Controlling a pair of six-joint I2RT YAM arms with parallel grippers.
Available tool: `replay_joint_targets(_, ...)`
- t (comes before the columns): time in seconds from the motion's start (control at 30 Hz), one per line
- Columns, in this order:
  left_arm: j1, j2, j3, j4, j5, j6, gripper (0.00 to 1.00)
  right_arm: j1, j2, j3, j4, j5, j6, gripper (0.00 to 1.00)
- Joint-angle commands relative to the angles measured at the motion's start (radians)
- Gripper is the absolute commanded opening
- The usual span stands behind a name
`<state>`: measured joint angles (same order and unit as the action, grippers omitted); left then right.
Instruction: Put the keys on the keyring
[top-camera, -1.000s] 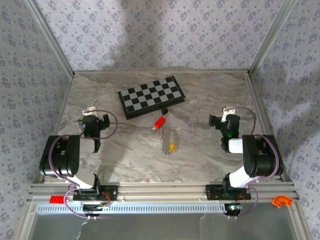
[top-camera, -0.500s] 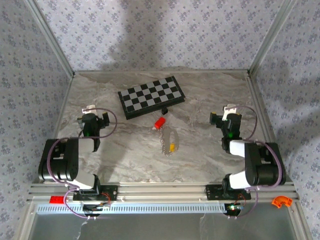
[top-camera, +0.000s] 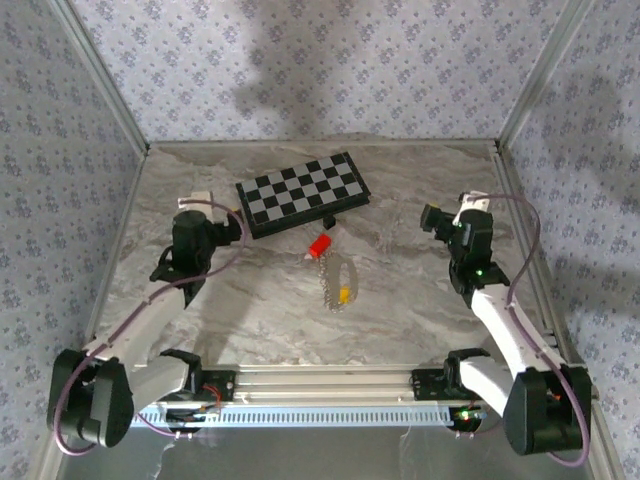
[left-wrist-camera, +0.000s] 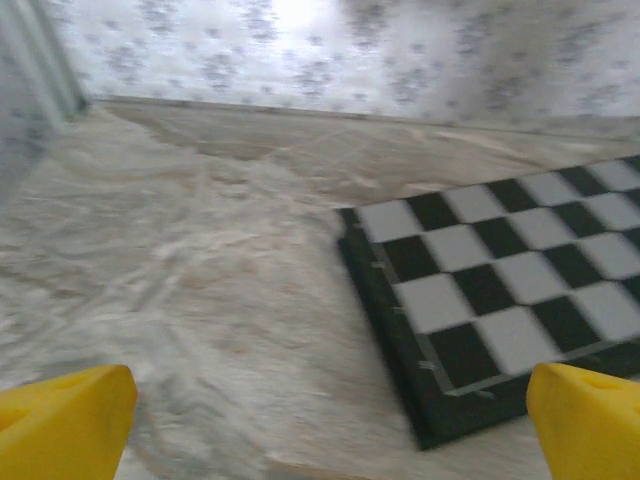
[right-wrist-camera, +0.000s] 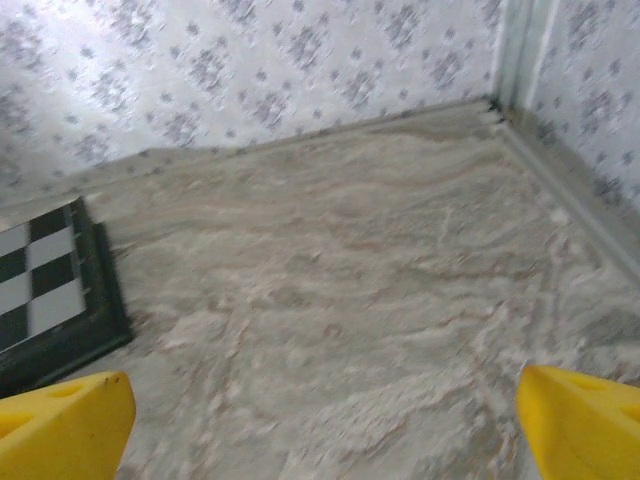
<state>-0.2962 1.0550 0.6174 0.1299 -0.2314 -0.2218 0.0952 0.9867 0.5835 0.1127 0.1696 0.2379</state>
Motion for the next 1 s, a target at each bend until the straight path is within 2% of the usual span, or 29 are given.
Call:
replay_joint_targets(0.0,-0.058,-0.007,0.064,-0.246,0.203,-0.109,1.00,0.015,-0.022,0.037,-0.278,-0.146,0.097,0.99)
replay_joint_targets(0.07,-0.102,0.005,0.072,-0.271,0.337,-0.136,1.00,0.027,-0.017,0.053,-0.346,-0.234,0.110,1.00)
replay_joint_targets(0.13,-0.150,0.032,0.080,-0.287,0.425,-0.165,1.00,0.052,-0.005,0.060,-0.399,-0.312,0.121,1.00)
replay_joint_targets(0.27,-0.280,0.093,0.086,-0.263,0.528,-0.197,1.00,0.171,0.023,0.059,-0.469,-0.413,0.155,1.00)
replay_joint_targets(0.4,-0.385,0.164,0.099,-0.202,0.585,-0.201,0.98,0.276,0.034,0.036,-0.495,-0.455,0.198,0.99)
replay_joint_targets(0.53,-0.395,0.207,0.071,-0.104,0.659,-0.259,0.89,0.336,0.037,-0.009,-0.479,-0.482,0.208,0.92)
replay_joint_targets(0.77,-0.500,0.324,0.115,-0.055,0.695,-0.263,0.73,0.345,-0.024,-0.124,-0.408,-0.561,0.278,0.73)
replay_joint_targets(0.97,-0.555,0.428,0.199,-0.076,0.689,-0.218,0.59,0.309,-0.149,-0.189,-0.449,-0.534,0.335,0.70)
